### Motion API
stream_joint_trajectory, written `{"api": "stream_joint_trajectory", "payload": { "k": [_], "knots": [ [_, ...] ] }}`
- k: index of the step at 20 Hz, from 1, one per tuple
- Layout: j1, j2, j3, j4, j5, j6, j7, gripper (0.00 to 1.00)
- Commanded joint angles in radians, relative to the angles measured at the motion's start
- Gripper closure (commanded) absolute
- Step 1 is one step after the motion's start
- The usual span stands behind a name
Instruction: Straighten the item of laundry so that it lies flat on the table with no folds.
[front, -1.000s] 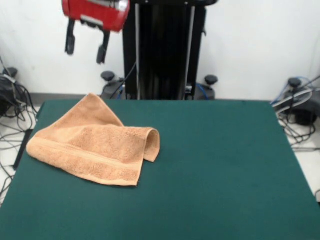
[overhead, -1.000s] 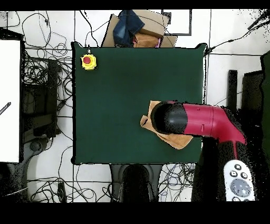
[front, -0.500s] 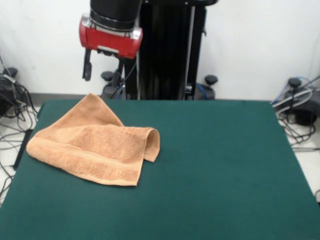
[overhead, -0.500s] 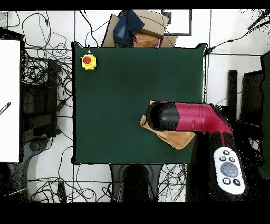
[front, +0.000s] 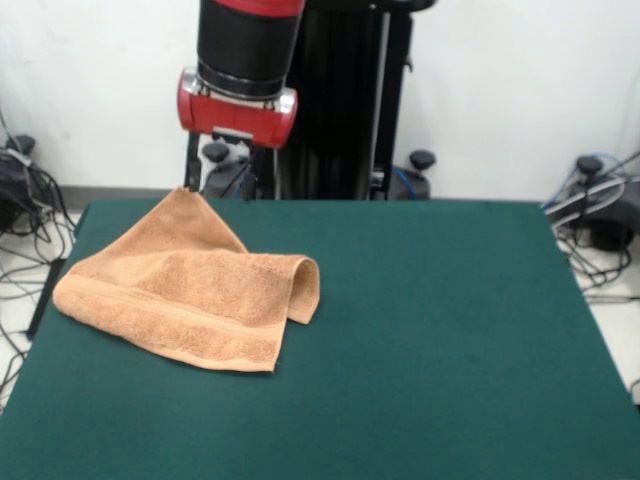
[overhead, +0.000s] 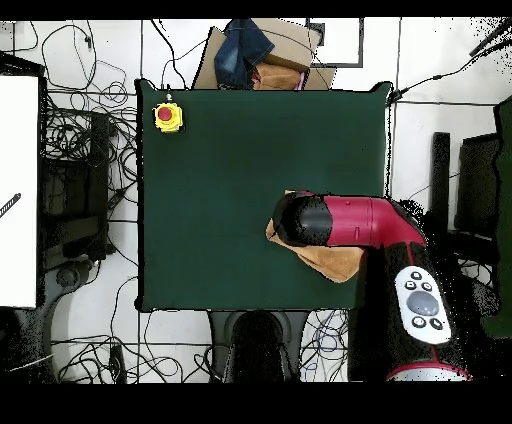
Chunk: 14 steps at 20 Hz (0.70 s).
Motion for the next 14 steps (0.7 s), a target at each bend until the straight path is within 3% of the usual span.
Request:
{"api": "stream_joint_trajectory", "payload": {
  "k": [1, 6, 14],
  "knots": [
    [0.018, 0.041, 0.061, 0.029, -0.069, -0.121, 0.025, 0.0],
    [-0.015, -0.016, 0.096, 0.078, -0.035, -0.085, -0.028, 0.0],
    [-0.044, -0.026, 0.108, 0.113, -0.045, -0.119, -0.036, 0.0]
  ]
}}
